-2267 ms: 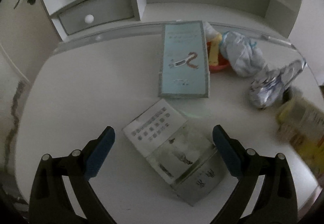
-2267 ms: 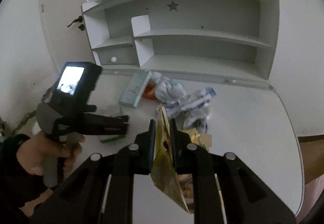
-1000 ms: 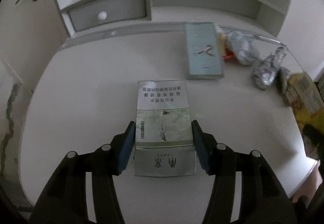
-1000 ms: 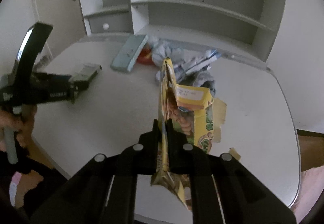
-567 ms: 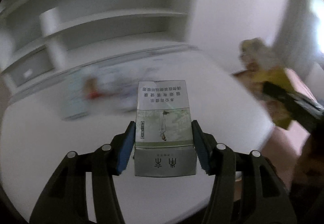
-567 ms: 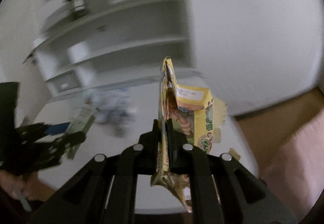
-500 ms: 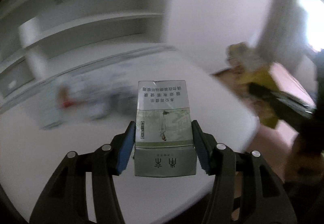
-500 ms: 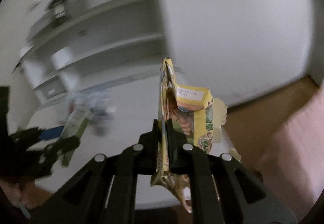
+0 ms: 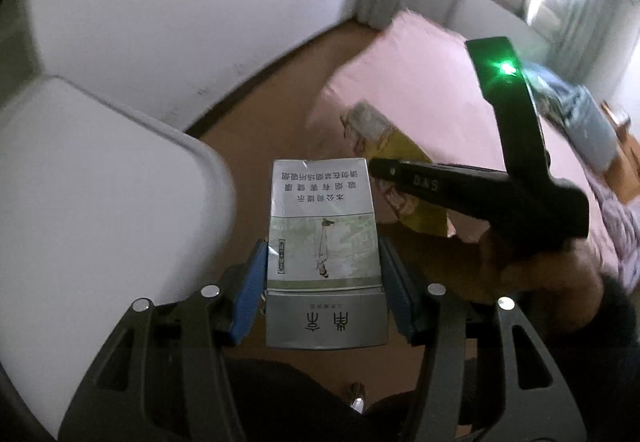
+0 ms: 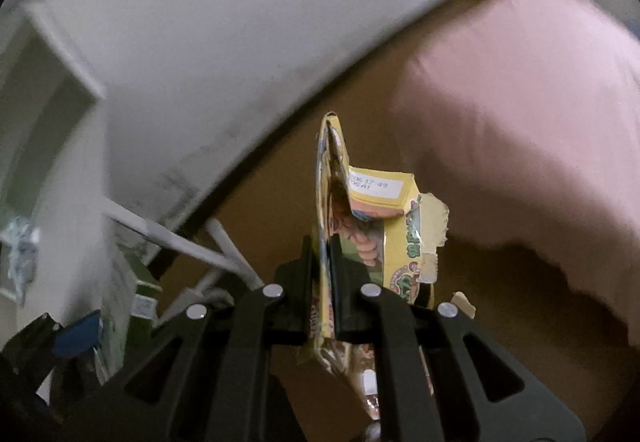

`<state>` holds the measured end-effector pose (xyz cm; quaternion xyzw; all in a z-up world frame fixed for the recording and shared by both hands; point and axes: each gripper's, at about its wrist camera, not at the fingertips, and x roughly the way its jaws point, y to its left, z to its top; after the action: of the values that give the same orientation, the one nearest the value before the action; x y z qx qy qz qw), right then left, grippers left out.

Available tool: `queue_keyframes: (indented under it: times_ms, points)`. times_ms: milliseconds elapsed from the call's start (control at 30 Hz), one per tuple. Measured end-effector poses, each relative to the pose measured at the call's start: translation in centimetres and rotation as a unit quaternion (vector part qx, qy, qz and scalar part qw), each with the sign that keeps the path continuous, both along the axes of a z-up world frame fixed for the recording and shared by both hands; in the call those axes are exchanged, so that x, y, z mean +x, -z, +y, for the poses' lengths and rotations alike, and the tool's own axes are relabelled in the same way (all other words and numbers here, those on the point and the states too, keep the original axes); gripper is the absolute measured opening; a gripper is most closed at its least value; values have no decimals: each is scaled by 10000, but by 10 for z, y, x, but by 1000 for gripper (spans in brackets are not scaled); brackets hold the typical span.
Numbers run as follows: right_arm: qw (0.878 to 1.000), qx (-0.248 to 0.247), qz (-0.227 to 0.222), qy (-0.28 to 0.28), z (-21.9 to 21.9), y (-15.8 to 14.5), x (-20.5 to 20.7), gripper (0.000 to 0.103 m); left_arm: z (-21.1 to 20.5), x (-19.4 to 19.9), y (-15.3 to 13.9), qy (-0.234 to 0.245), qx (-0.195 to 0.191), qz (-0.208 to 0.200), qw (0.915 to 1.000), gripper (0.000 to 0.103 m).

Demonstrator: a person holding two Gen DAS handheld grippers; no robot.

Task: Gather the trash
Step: 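Carry the snack bag and cigarette pack to the black bin and release both, then return both tools to the desk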

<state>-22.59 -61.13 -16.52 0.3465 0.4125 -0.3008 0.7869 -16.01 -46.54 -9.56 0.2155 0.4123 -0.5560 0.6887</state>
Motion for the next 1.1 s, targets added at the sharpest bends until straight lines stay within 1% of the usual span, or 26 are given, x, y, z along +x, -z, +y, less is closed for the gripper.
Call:
queue_keyframes:
  times_ms: [67, 133, 200, 300, 467, 567, 700, 733, 833, 900, 933, 967, 1000, 1033, 1067, 1100]
  points:
    - [9987, 446, 226, 98, -11, 29, -10, 8, -18, -9, 20, 294, 82, -10, 9995, 54]
    - [9969, 673, 363, 211, -16, 45, -17, 8, -31, -11, 36, 286, 325, -158, 9989, 54]
    - [9960, 809, 326, 204, -20, 52, -23, 8, -41, -15, 44, 426, 343, -134, 9984, 54]
    - [9946, 945, 363, 233, -26, 59, -20, 8, -57, -16, 56, 575, 445, -80, 9973, 54]
    - [9931, 1077, 368, 291, -36, 63, -21, 8, -79, -10, 83, 646, 668, 167, 9955, 54]
    - [9932, 1076, 337, 288, -37, 64, -21, 9, -92, -12, 92, 632, 759, 184, 9949, 54]
    - [9934, 1054, 254, 363, -40, 63, -22, 9, -96, -12, 96, 631, 781, 192, 9948, 54]
    - [9934, 1057, 225, 391, -40, 62, -23, 9, -88, -13, 94, 640, 782, 199, 9947, 54]
    - [9924, 1122, 156, 486, -42, 62, -25, 9, -90, -10, 99, 695, 814, 182, 9941, 55]
    - [9919, 1167, 127, 494, -44, 63, -25, 10, -93, -7, 103, 662, 875, 184, 9938, 58]
    - [9916, 1175, 140, 515, -45, 63, -25, 12, -92, -6, 103, 637, 900, 187, 9937, 64]
    - [9916, 1179, 127, 514, -47, 63, -25, 15, -93, -5, 104, 593, 928, 188, 9937, 68]
    - [9915, 1183, 98, 530, -48, 62, -26, 27, -95, -4, 107, 577, 919, 191, 9939, 70]
    - [9916, 1165, 75, 550, -49, 61, -27, 47, -95, -4, 108, 577, 914, 182, 9940, 70]
    - [9921, 1113, 43, 573, -49, 58, -28, 56, -95, -5, 108, 595, 934, 153, 9937, 70]
    - [9930, 1026, -12, 584, -50, 55, -29, 63, -95, -6, 109, 620, 949, 126, 9935, 71]
